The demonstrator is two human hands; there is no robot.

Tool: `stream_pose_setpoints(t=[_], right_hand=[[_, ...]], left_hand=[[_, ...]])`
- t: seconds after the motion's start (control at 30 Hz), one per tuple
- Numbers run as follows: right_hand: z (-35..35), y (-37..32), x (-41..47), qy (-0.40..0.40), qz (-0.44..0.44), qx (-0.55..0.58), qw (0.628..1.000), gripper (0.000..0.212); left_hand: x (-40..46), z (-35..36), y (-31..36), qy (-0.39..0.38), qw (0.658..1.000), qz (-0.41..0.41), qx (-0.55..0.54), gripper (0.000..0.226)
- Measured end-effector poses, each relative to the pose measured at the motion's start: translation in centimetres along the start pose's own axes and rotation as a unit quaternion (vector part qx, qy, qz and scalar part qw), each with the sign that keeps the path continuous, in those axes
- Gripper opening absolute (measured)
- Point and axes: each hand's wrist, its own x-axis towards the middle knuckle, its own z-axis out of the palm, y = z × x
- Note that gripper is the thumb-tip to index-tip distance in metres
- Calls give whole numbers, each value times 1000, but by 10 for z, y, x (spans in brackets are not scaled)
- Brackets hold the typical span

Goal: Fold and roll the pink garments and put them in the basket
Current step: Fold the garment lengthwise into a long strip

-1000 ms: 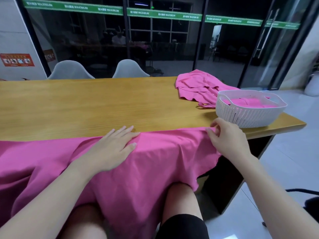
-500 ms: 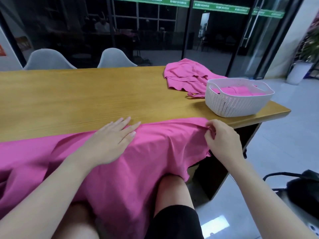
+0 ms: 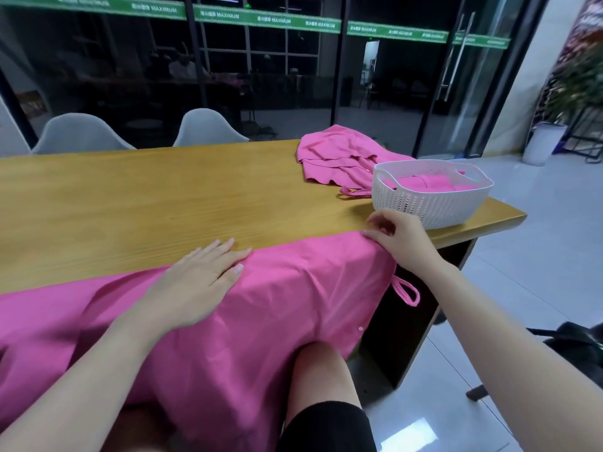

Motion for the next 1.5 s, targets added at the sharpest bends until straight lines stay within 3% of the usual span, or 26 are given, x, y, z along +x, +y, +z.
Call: stream_pose_setpoints(t=[0.2,0.3,0.43,0.57,0.67,0.83,1.03,1.2,1.5], right_hand=[[3,-3,-13,53,33,-97,993,28],[0,-1,-21,41,52,-59,996,19],[-16,-2,-30,21,50,-34,998,13],[-20,-7,-30,-11,39,104,994,12],[-14,-11,-23,-45,25,160,986,14],[9,-12,-15,-9,-9,76,997,15],[16,-7,-29,61,-32,55,996,11],[22,1,-23,67,-43,-42,996,8],[36,-15,8,51,-11,-116,992,10]], left_hand=[[4,-3,4,146,973,-31,-173,5],[5,-3,4,175,966,-41,-185,12],[7,-4,-3,179,966,-35,-182,11],[7,-4,-2,175,968,-7,-181,24],[7,-4,-3,179,969,-5,-170,17],[5,-5,-3,196,967,-14,-162,15],[6,-5,-9,197,976,-6,-95,8],[12,-9,-18,164,984,-9,-76,10],[49,-19,-48,149,987,-23,-53,7]])
